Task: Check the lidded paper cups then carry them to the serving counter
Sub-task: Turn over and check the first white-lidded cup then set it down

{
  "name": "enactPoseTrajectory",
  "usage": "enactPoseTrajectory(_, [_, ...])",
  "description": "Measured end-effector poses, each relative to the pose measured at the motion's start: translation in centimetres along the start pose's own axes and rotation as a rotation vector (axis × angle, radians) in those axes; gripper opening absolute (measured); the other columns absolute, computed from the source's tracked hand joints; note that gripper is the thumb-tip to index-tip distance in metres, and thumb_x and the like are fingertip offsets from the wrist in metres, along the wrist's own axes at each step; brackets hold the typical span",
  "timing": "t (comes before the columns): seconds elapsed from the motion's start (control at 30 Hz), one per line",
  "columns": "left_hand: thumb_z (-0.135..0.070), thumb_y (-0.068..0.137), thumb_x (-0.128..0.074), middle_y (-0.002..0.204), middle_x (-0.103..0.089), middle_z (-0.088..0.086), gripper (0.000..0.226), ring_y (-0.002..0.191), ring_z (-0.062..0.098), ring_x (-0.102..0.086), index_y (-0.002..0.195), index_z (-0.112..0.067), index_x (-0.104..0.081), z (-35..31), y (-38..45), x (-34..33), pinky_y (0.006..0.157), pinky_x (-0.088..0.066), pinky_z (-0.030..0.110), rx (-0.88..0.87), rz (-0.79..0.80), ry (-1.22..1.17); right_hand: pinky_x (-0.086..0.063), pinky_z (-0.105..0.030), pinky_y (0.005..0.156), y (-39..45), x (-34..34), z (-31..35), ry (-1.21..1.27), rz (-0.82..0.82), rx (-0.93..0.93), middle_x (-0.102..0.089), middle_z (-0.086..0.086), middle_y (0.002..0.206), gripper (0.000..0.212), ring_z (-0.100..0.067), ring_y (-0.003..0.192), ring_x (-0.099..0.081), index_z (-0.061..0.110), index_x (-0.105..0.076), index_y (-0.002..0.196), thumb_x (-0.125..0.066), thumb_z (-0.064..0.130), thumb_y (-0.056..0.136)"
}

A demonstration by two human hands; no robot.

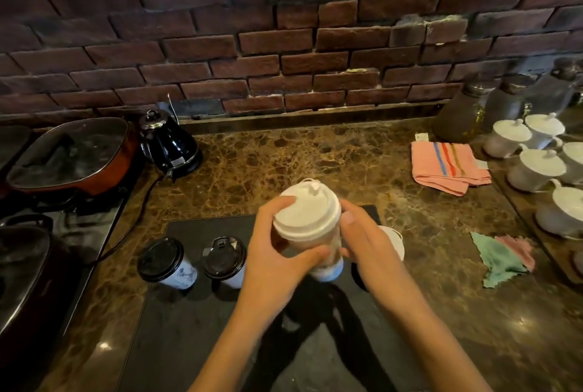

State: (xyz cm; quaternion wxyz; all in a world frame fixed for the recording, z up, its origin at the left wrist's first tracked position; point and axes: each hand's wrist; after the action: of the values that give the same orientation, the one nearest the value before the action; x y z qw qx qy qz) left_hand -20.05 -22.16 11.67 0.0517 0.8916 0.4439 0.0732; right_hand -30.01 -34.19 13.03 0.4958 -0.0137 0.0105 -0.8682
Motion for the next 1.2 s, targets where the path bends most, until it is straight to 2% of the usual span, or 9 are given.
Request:
enactPoseTrajectory(0.1, [0.005, 0.065, -0.089, 0.120, -0.057, -0.042, 0.087, 0.118, -0.014, -0.053, 0.130, -0.034, -0.048, 2.8, 0.0, -0.4, 0.093, -0.044, 0.008, 0.065, -0.030, 0.052, -0.045, -0.041, 0.111, 1.3, -1.2, -2.6, 0.057, 0.008, -0.060, -0.063, 0.015, 0.134, 0.043, -0.003, 0.126, -0.057, 0.036, -0.052, 0.136, -0.047, 0.050, 0.096])
enactPoseTrajectory(0.2, [-0.003, 0.065, -0.091, 0.121, -0.060, -0.034, 0.100, 0.121, -0.012, -0.054, 0.140, -0.041, -0.036, 5.4, 0.1, -0.1, 0.095, -0.047, 0.012, 0.178, -0.077, 0.069, -0.046, -0.049, 0.109, 2.4, -1.5, -5.8, 0.107, -0.013, -0.148, -0.065, 0.016, 0.130, 0.028, -0.007, 0.125, -0.059, 0.045, -0.058, 0.125, -0.050, 0.044, 0.098])
enactPoseTrajectory(0.33, [-0.004, 0.067, -0.089, 0.122, -0.063, -0.020, 0.079, 0.113, -0.007, -0.061, 0.122, -0.042, -0.046, 8.2, 0.2, 0.3, 0.095, -0.052, 0.020, 0.244, -0.082, 0.088, -0.052, -0.045, 0.102, 3.2, -2.0, -9.0, 0.209, -0.024, -0.233, -0.065, 0.011, 0.130, 0.028, -0.012, 0.124, -0.061, 0.040, -0.059, 0.127, -0.049, 0.032, 0.102])
enactPoseTrajectory(0.47, [-0.007, 0.069, -0.088, 0.134, -0.061, -0.007, 0.076, 0.121, 0.003, -0.060, 0.126, -0.037, -0.049, 10.5, 0.1, 1.1, 0.098, -0.052, 0.027, 0.306, -0.022, 0.016, -0.054, -0.040, 0.100, 3.7, -2.3, -11.4, 0.229, -0.049, -0.313, -0.067, 0.011, 0.127, 0.030, -0.014, 0.123, -0.062, 0.034, -0.060, 0.128, -0.051, 0.024, 0.101])
enactPoseTrajectory(0.6, [-0.027, 0.062, -0.087, 0.134, -0.063, -0.005, 0.074, 0.122, 0.009, -0.062, 0.128, -0.032, -0.052, 12.1, 0.0, 1.9, 0.100, -0.052, 0.034, 0.389, -0.002, -0.047, -0.046, -0.050, 0.109, 3.7, -2.7, -13.2, 0.154, -0.087, -0.324, -0.064, 0.008, 0.133, 0.046, -0.015, 0.126, -0.059, 0.031, -0.059, 0.131, -0.058, 0.039, 0.086])
enactPoseTrajectory(0.67, [-0.023, 0.066, -0.085, 0.133, -0.064, -0.004, 0.070, 0.121, 0.009, -0.063, 0.127, -0.030, -0.052, 13.0, -0.2, 2.0, 0.097, -0.053, 0.031, 0.420, -0.002, -0.073, -0.043, -0.050, 0.111, 3.7, -2.9, -13.9, 0.109, -0.077, -0.324, -0.062, 0.009, 0.135, 0.048, -0.014, 0.127, -0.057, 0.033, -0.057, 0.133, -0.057, 0.041, 0.085])
enactPoseTrajectory(0.8, [-0.002, 0.078, -0.082, 0.131, -0.067, 0.000, 0.066, 0.121, 0.014, -0.064, 0.129, -0.030, -0.051, 14.8, -0.9, 2.2, 0.088, -0.055, 0.026, 0.499, 0.003, -0.146, -0.044, -0.049, 0.111, 3.8, -3.2, -15.0, 0.070, -0.049, -0.350, -0.061, 0.009, 0.135, 0.035, -0.013, 0.127, -0.056, 0.035, -0.056, 0.131, -0.052, 0.020, 0.100])
enactPoseTrajectory(1.03, [0.000, 0.079, -0.081, 0.128, -0.070, -0.007, 0.067, 0.123, 0.013, -0.063, 0.131, -0.028, -0.050, 15.8, -1.4, 2.2, 0.092, -0.054, 0.029, 0.541, 0.020, -0.168, -0.045, -0.047, 0.111, 3.6, -3.4, -15.9, 0.051, -0.053, -0.367, -0.060, 0.015, 0.133, 0.036, -0.011, 0.126, -0.056, 0.038, -0.054, 0.131, -0.054, 0.021, 0.099])
enactPoseTrajectory(1.2, [0.005, 0.081, -0.078, 0.132, -0.067, -0.002, 0.067, 0.121, 0.009, -0.063, 0.132, -0.028, -0.049, 15.7, -1.6, 2.1, 0.089, -0.054, 0.026, 0.525, 0.017, -0.167, -0.045, -0.046, 0.111, 3.5, -3.5, -15.9, 0.042, -0.065, -0.358, -0.060, 0.016, 0.131, 0.035, -0.011, 0.124, -0.056, 0.046, -0.054, 0.124, -0.054, 0.021, 0.099])
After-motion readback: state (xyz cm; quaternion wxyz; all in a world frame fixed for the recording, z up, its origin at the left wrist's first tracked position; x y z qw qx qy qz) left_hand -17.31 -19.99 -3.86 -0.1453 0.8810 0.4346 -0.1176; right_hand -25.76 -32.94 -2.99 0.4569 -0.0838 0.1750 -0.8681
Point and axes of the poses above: each hand's wrist, its own y-axis towards the middle knuckle, its own x-axis out of the back of the hand, z = x × y
